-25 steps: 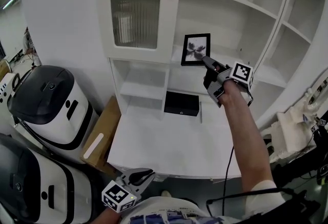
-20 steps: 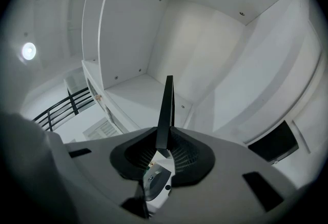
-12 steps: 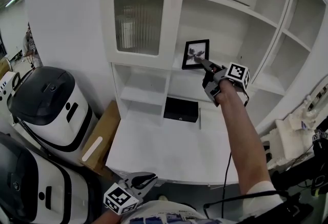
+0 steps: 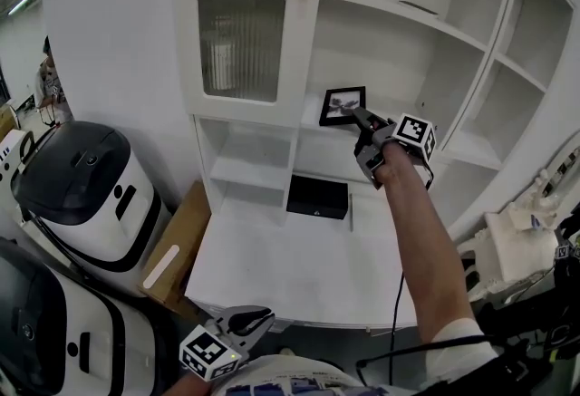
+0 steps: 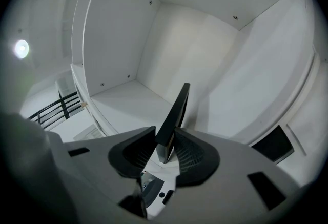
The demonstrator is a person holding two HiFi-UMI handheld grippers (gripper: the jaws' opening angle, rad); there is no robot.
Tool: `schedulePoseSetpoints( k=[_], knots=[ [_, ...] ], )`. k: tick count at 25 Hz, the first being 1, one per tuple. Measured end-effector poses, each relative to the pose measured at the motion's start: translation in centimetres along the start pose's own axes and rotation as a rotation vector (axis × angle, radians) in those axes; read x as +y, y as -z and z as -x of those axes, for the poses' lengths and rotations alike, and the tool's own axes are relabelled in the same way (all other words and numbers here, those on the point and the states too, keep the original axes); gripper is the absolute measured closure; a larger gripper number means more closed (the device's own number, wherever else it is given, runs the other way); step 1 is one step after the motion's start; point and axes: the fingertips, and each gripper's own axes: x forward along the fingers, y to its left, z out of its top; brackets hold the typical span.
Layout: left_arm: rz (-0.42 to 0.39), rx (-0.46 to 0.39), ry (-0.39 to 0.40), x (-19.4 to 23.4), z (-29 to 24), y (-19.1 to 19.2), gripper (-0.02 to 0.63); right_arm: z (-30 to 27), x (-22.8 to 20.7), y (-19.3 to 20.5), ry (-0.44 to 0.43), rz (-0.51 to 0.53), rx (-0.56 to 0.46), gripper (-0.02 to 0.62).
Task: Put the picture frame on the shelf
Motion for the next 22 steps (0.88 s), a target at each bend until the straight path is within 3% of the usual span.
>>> schedulePoseSetpoints(
  k=[7,13,22],
  knots=[
    [0.005,0.006,0.010,0.1,0.0,0.0,0.563,0.0,-0.6,0.6,0.049,0.091,0.043,0.462],
    [0.011,0.014,0.027,0.0,-0.2,0.4,0.563,0.0,-0.4,1.4,0.122,0.320,0.114,0.418],
    [0.017,0.019,0.027,0.4,0.1,0.6,0.563,0.0,-0.9,2.3,0.208,0.580,0.231,0.360]
  ],
)
